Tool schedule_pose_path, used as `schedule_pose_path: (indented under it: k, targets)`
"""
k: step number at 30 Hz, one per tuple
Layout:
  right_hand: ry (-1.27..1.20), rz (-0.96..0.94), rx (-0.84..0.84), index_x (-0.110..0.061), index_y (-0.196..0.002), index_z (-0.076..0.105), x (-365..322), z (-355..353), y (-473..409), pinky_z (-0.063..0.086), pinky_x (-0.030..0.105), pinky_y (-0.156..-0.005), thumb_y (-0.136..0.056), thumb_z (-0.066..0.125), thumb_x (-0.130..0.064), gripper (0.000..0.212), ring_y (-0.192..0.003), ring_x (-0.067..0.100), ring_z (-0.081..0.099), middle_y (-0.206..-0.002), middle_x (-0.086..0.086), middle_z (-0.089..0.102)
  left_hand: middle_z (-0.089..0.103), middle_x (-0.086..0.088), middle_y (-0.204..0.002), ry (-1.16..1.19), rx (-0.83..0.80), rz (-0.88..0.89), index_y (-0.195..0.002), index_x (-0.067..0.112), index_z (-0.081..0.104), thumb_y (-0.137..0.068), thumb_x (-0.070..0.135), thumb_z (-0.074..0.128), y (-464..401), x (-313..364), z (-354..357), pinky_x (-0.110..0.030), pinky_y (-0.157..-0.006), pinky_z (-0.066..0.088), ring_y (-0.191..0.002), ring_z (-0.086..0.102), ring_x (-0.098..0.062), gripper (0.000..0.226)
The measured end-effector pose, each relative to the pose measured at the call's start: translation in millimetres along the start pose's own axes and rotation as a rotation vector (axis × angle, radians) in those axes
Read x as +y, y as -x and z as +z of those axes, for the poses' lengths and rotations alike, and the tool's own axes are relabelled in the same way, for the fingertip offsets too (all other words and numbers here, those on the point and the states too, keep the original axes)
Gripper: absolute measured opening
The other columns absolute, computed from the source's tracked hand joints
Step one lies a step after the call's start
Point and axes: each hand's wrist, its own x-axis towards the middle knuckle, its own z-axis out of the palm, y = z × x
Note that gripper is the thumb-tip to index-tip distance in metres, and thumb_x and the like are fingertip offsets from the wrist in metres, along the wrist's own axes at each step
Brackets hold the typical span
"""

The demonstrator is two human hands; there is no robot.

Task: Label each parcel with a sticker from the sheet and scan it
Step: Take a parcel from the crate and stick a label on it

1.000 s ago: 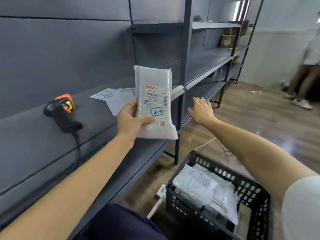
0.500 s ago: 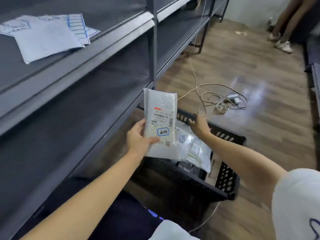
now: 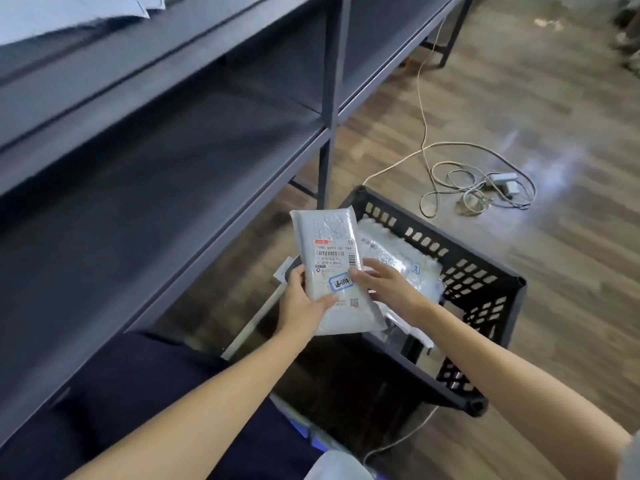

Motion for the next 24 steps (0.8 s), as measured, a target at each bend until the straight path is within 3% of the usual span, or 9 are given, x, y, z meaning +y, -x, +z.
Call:
schedule_pose_path:
  k: [4,7,10,11,15,18,20,22,24]
  targets:
    - [-0.018,0.037,0.035,-0.015,-0.114,0.064,-15.5,-34.4,-15.3,0.057,0.024,-0.067,-0.090,0.064,-0.022,0.025,-0.091,0.019,0.071,-0.105,0.005,0.073,0.050,0.012,-0.130,-0.080,-0.061,0.024,-0.137,0.022,0.041,-0.081,0.020,0.074,-5.6,-9.8,-5.9,-0.032,-0.106,0.038,-0.127,0.045,-0.010,0.065]
    - [0.111,0.034,0.127,-0.005,-0.103,0.066,-29.0,-83.7,-37.1,0.058,0.028,-0.059,-0.092,0.059,-0.008,0.013,-0.080,0.024,0.070,-0.093,0.008,0.073,0.045,0.009,-0.140,-0.158,-0.034,0.015,-0.139,0.024,0.039,-0.086,0.027,0.069,-12.0,-17.2,-17.6,-0.025,-0.104,0.030,-0.132,0.039,-0.010,0.061]
    - [0.427,0.161,0.294,-0.002,-0.101,0.062,-34.6,-129.1,-73.7,0.054,0.025,-0.045,-0.092,0.060,-0.007,0.010,-0.069,0.026,0.059,-0.090,0.014,0.063,0.046,0.005,-0.141,-0.227,0.023,-0.004,-0.137,0.026,0.042,-0.088,0.029,0.066,-18.2,-21.4,-29.7,-0.024,-0.101,0.030,-0.132,0.039,-0.012,0.054]
    - [0.562,0.202,0.309,-0.003,-0.107,0.062,-36.1,-139.8,-86.9,0.052,0.023,-0.045,-0.093,0.060,-0.009,0.016,-0.071,0.026,0.057,-0.094,0.015,0.062,0.047,0.004,-0.140,-0.248,0.040,-0.004,-0.135,0.026,0.043,-0.088,0.030,0.066,-20.0,-21.8,-33.2,-0.024,-0.100,0.030,-0.132,0.040,-0.012,0.053]
    - [0.996,0.295,0.274,-0.002,-0.119,0.062,-37.5,-157.5,-125.8,0.048,0.031,-0.080,-0.094,0.055,-0.015,0.029,-0.105,0.032,0.061,-0.117,0.018,0.063,0.050,0.003,-0.136,-0.340,0.069,0.006,-0.132,0.028,0.044,-0.090,0.031,0.063,-26.5,-22.1,-43.2,-0.023,-0.089,0.031,-0.124,0.045,-0.014,0.046]
    - [1.081,0.231,0.280,-0.001,-0.120,0.061,-29.0,-145.4,-139.5,0.041,0.025,-0.069,-0.092,0.055,-0.012,0.030,-0.100,0.028,0.059,-0.117,0.018,0.063,0.050,0.004,-0.135,-0.366,0.088,0.014,-0.132,0.027,0.044,-0.091,0.030,0.061,-31.6,-21.0,-48.1,-0.024,-0.087,0.031,-0.111,0.043,-0.006,0.044]
    - [0.844,0.220,0.275,-0.007,-0.132,0.052,-17.2,-136.3,-145.0,0.040,0.026,-0.080,-0.087,0.067,-0.022,0.050,-0.101,0.023,0.054,-0.118,0.012,0.058,0.046,0.005,-0.140,-0.389,0.100,0.006,-0.135,0.025,0.042,-0.092,0.030,0.060,-33.2,-21.1,-51.7,-0.023,-0.089,0.030,-0.122,0.043,-0.011,0.047]
    - [0.643,0.347,0.110,-0.013,-0.147,0.028,-12.7,-124.8,-145.9,0.041,0.039,-0.097,-0.080,0.072,-0.043,0.085,-0.115,0.031,0.052,-0.130,0.014,0.051,0.042,0.004,-0.145,-0.409,0.100,-0.007,-0.138,0.024,0.040,-0.093,0.030,0.059,-33.7,-22.1,-55.8,-0.024,-0.093,0.029,-0.132,0.039,-0.016,0.050]
    - [0.630,0.430,0.007,-0.017,-0.152,0.011,-11.1,-116.1,-144.9,0.050,0.037,-0.082,-0.069,0.073,-0.056,0.111,-0.095,0.028,0.059,-0.114,0.010,0.057,0.041,0.004,-0.146,-0.428,0.104,-0.014,-0.138,0.024,0.040,-0.093,0.031,0.059,-34.7,-23.0,-59.2,-0.026,-0.096,0.030,-0.134,0.038,-0.017,0.050]
